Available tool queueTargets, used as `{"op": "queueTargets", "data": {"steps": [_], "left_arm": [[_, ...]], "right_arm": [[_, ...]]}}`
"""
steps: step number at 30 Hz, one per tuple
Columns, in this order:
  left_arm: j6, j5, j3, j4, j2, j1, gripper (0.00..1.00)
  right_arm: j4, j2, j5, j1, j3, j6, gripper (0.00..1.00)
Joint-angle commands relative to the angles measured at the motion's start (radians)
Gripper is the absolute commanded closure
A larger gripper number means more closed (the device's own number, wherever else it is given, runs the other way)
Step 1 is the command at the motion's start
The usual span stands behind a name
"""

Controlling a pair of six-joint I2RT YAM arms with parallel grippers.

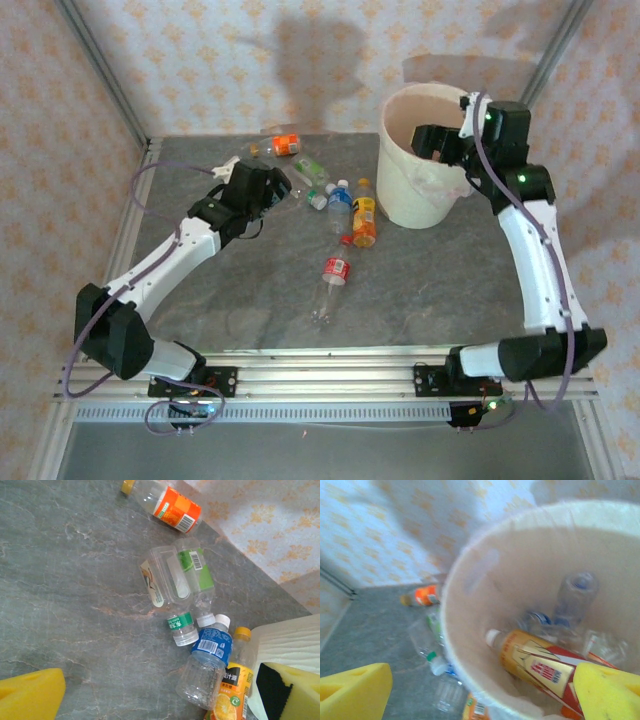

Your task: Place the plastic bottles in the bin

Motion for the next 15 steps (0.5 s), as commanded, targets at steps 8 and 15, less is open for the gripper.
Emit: {"op": "queueTargets", "data": {"steps": [8, 15], "left_arm": [[-0.027, 0.05, 0.039, 0.015, 0.037, 0.011, 0.0], [-0.067, 0.068, 0.009, 0.056, 0.051, 0.011, 0.0]], "right_arm": [[0.297, -0.275, 0.089, 0.304, -0.315, -0.014, 0.04], [0.375, -0.23, 0.405, 0.47, -0.525, 0.209, 0.01]]}}
